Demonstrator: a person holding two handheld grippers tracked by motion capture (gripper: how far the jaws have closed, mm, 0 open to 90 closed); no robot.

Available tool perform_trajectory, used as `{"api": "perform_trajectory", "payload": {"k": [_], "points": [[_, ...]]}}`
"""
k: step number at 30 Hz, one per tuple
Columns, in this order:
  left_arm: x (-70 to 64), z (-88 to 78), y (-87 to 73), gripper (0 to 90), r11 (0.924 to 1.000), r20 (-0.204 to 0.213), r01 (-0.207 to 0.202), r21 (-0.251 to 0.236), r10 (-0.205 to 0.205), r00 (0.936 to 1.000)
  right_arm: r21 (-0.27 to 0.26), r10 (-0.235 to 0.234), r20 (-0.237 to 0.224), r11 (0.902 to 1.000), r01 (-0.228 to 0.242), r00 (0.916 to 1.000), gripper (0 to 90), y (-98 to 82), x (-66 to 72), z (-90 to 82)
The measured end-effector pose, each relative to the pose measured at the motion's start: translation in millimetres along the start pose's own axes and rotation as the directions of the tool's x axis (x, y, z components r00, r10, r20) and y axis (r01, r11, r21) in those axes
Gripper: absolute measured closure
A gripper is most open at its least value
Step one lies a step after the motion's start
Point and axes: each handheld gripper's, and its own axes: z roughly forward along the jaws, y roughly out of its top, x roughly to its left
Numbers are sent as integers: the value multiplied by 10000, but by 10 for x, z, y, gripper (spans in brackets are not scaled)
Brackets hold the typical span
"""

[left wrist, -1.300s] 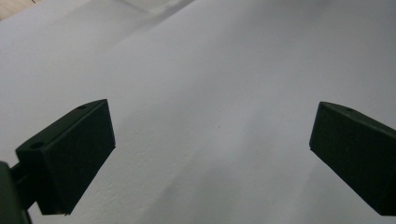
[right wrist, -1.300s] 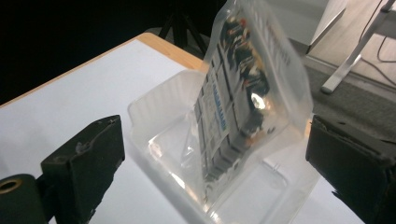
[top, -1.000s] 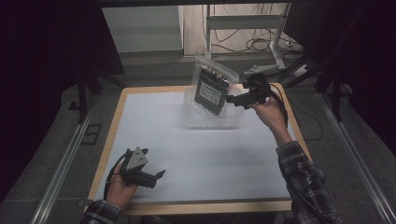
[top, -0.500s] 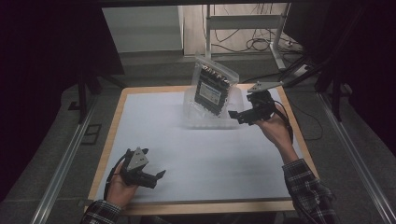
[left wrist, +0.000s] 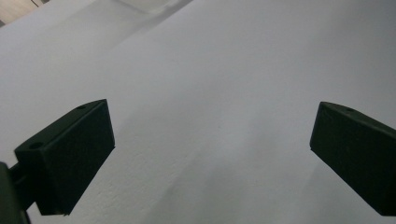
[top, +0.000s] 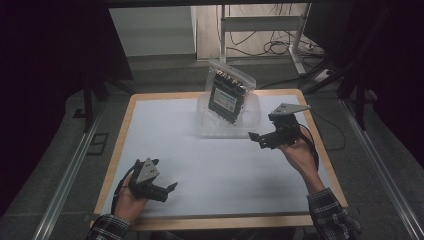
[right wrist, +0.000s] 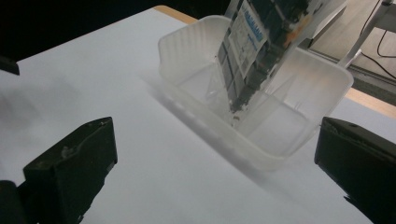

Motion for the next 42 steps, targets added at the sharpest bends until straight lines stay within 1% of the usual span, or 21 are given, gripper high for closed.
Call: {"api": "perform_trajectory", "payload": {"k": [3,4,5,6,8,9,12,13,14,16,19,20,21,26,30,33,34,37,39,40,42], "points": [[-3,1,1,0,10000,-6,-5,0,5,10000,185,-203,5,9996,203,9998,0,-114,66,-25],[-4,2,1,0,10000,9,-6,9,6,10000,185,-203,5,9996,203,9998,0,-114,66,-25],[-4,2,1,0,10000,12,-12,16,12,10000,225,-260,34,9994,259,9997,0,-175,96,-42],[-1,1,1,0,10000,15,-71,66,70,10000,225,-260,34,9994,259,9997,0,-175,96,-42],[-2,15,-5,0,10000,59,27,56,-27,10000,208,-216,26,9996,215,9998,0,-271,123,-65],[-2,15,-5,0,10000,59,27,56,-27,10000,208,-216,26,9996,215,9998,0,-271,123,-65],[-4,15,-4,0,10000,95,39,70,-40,9999,149,-120,-47,9998,120,9999,0,-393,157,-94],[-5,16,-3,0,10000,101,37,80,-38,9999,149,-120,-47,9998,120,9999,0,-393,157,-94],[-6,19,-3,0,10000,96,33,92,-34,9999,171,-135,-135,9998,137,9998,0,-458,184,-104],[-6,20,-3,0,9999,106,16,115,-17,9999,167,-167,-171,9997,169,9997,0,-481,193,-106],[-7,23,-4,0,9999,121,19,139,-20,9999,197,-178,-318,9996,184,9993,0,-577,230,-104],[-8,25,-4,0,9999,127,17,153,-19,9999,192,-192,-366,9996,199,9991,0,-652,254,-99],[-8,25,-4,0,9999,127,17,153,-19,9999,192,-192,-366,9996,199,9991,0,-652,254,-99],[-10,28,-5,0,9998,134,13,183,-16,9999,443,-203,-401,9988,220,9990,0,-843,311,-55],[-11,28,-4,0,9998,135,-8,201,6,9999,553,-226,-494,9981,254,9985,0,-933,327,-24],[-13,30,-5,0,9997,129,-36,225,33,9999,354,-107,-886,9993,139,9960,0,-1030,332,7],[-13,31,-5,0,9997,116,-46,233,43,9999,516,-31,-1043,9986,86,9945,0,-1078,331,37],[-13,34,-6,0,9996,132,-64,267,61,9999,690,-104,-1020,9975,175,9947,0,-1124,322,74],[-15,36,-6,0,9996,132,-85,278,81,9999,769,2,-1049,9970,79,9945,0,-1152,306,97],[-15,37,-5,0,9996,131,-88,283,84,9999,743,206,-1079,9972,-126,9940,0,-1160,284,96],[-15,39,-4,0,9996,127,-74,280,70,9999,658,242,-1129,9977,-169,9933,0,-1162,277,93]]}}
